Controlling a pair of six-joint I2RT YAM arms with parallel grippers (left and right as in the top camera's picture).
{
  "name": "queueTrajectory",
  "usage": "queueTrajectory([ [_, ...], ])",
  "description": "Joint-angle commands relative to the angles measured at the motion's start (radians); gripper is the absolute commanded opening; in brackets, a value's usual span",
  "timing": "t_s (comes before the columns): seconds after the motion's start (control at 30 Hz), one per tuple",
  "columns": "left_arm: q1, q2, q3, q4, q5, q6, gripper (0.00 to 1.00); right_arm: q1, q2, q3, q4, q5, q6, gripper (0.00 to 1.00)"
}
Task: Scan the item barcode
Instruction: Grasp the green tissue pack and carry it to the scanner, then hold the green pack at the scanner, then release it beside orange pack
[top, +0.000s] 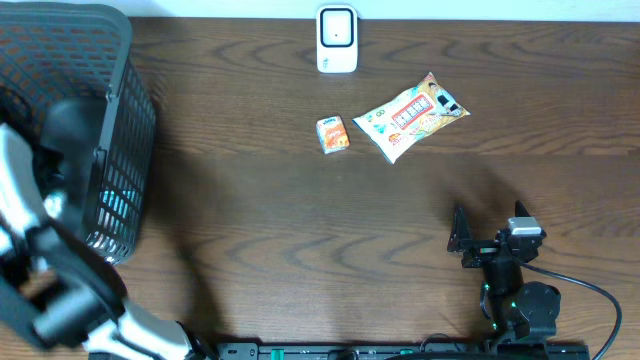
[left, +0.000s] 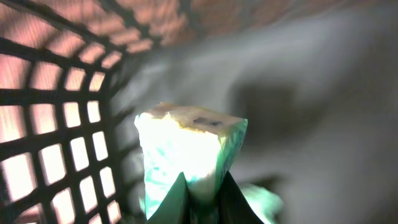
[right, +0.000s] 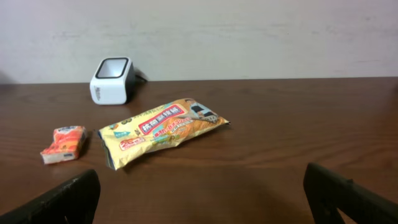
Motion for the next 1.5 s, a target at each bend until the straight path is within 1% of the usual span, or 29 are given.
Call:
queueTrajectory([
  [0.0,0.001,-0.212,0.03,0.044,0.163,-0.011,0.07,-0.011,-0.002,-0.001,-0.004,0.0,0.01,0.99],
  [0.03,0.001,-0.243,0.03,0.058,0.189,-0.012,0.07,-0.011,-0.002,-0.001,-0.004,0.0,0.01,0.99],
  [0.27,-0.03,-0.507,0.03,0.207,0.517,-0.023,0.07,-0.011,-0.002,-0.001,-0.004,0.0,0.01,0.99],
  [0.37,-0.087,-0.565,0.03,0.206,0.607,-0.022,0.07,-0.011,-0.002,-0.001,-0.004,0.0,0.01,0.99],
  [0.43,-0.15,-0.585,0.029,0.204,0.653,-0.02,0.07,-0.011,-0.002,-0.001,-0.004,0.0,0.01,0.99],
  [0.5,-0.227,-0.588,0.029,0.206,0.669,0.003,0.08,-0.011,-0.002,-0.001,-0.004,0.0,0.01,0.99],
  [0.63,-0.426,-0.551,0.029,0.212,0.664,0.168,0.07,-0.011,-0.002,-0.001,-0.004,0.0,0.01,0.99],
  [0.67,-0.463,-0.537,0.029,0.212,0.654,0.187,0.08,-0.011,-0.002,-0.001,-0.004,0.0,0.01,0.99],
  [0.73,-0.547,-0.498,0.029,0.211,0.63,0.213,0.08,-0.011,-0.002,-0.001,-0.004,0.0,0.01,0.99],
  [0.87,-0.693,-0.399,0.029,0.213,0.58,0.216,0.08,-0.011,-0.002,-0.001,-0.004,0.0,0.01,0.99],
  [0.97,-0.787,-0.306,0.029,0.213,0.513,0.227,0.07,-0.011,-0.002,-0.001,-0.004,0.0,0.01,0.99],
  [1.17,-0.926,-0.095,0.029,0.22,0.262,0.301,0.08,-0.011,-0.002,-0.001,-0.004,0.0,0.01,0.99],
  [1.23,-0.954,-0.023,0.029,0.227,0.192,0.305,0.08,-0.011,-0.002,-0.001,-0.004,0.0,0.01,0.99],
  [1.3,-0.977,0.055,0.029,0.242,0.152,0.305,0.08,-0.011,-0.002,-0.001,-0.004,0.0,0.01,0.99],
  [1.47,-1.011,0.191,0.029,0.29,0.152,0.304,0.08,-0.011,-0.002,-0.001,-0.004,0.0,0.01,0.99],
])
